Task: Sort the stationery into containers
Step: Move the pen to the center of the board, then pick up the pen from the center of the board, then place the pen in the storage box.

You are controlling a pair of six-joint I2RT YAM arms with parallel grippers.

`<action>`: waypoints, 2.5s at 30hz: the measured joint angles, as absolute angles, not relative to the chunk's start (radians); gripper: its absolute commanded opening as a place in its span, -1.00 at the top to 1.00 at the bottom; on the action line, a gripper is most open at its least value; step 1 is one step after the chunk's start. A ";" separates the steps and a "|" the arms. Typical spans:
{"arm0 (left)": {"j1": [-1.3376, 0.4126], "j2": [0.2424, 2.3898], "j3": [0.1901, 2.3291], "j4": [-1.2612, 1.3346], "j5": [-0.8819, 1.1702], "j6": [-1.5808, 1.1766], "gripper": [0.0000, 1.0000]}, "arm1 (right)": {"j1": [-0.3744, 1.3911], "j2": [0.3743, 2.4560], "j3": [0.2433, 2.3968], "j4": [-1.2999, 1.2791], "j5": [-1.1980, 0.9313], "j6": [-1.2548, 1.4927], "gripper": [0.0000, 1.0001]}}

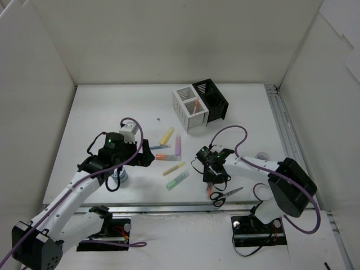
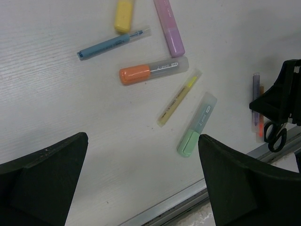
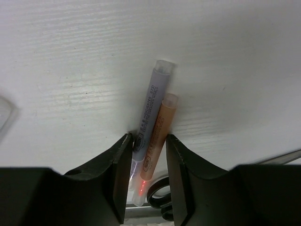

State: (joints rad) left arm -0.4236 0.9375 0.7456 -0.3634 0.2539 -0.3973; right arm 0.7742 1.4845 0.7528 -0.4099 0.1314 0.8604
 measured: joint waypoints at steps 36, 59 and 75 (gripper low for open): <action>-0.424 0.922 0.748 -0.392 0.216 -0.397 -0.99 | 0.801 1.542 0.795 -0.271 0.070 0.480 0.15; -0.424 0.958 0.802 -0.392 0.214 -0.391 -0.99 | 0.807 1.477 0.780 -0.336 0.083 0.424 1.00; -0.424 0.958 0.814 -0.393 0.204 -0.371 -0.99 | 0.729 1.379 0.982 -0.423 0.105 0.146 1.00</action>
